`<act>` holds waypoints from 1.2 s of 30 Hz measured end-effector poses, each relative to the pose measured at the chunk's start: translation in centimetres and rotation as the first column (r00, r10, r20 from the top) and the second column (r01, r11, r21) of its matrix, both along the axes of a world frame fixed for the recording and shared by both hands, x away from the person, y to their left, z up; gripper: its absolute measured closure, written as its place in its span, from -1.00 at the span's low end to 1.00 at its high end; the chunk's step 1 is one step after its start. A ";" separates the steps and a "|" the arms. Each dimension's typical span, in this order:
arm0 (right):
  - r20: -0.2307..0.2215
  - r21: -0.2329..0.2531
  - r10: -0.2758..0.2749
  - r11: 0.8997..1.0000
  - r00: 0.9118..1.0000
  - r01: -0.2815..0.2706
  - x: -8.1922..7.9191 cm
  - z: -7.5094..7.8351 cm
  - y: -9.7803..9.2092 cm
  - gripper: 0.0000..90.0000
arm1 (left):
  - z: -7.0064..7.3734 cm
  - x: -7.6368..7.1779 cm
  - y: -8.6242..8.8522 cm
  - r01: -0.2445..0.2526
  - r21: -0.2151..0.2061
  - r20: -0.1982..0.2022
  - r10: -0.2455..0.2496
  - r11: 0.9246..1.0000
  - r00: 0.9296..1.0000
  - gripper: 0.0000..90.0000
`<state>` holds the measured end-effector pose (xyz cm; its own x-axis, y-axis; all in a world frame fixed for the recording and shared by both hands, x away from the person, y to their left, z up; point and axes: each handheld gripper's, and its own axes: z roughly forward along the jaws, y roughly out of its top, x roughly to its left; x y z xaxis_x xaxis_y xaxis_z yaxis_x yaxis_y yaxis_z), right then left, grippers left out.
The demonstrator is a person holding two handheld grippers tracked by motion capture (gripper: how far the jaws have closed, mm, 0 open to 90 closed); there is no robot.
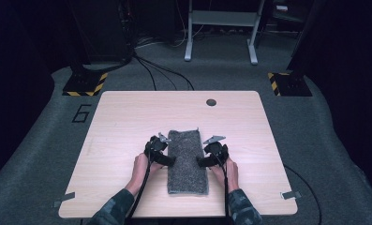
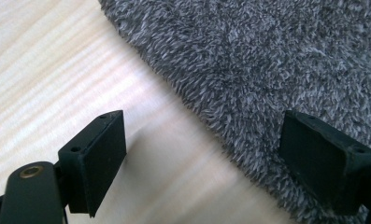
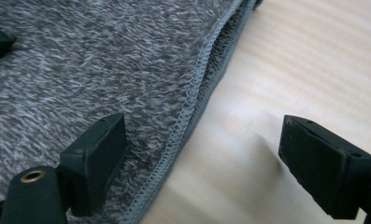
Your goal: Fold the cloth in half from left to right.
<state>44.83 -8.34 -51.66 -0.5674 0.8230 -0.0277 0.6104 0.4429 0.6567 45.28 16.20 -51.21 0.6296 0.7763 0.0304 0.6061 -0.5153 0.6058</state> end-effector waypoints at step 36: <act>-0.022 0.036 0.019 0.999 1.000 -0.018 1.3 1.0 0.1 -0.68 | 1.3 1.5 1.1 -0.014 -0.036 -0.001 0.014 0.999 1.000 -0.74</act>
<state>46.17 -8.19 -50.63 -0.5827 0.8126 0.0145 0.6172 0.4309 0.6583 46.73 17.27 -49.91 0.6186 0.7857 0.0016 0.6140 -0.4847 0.6230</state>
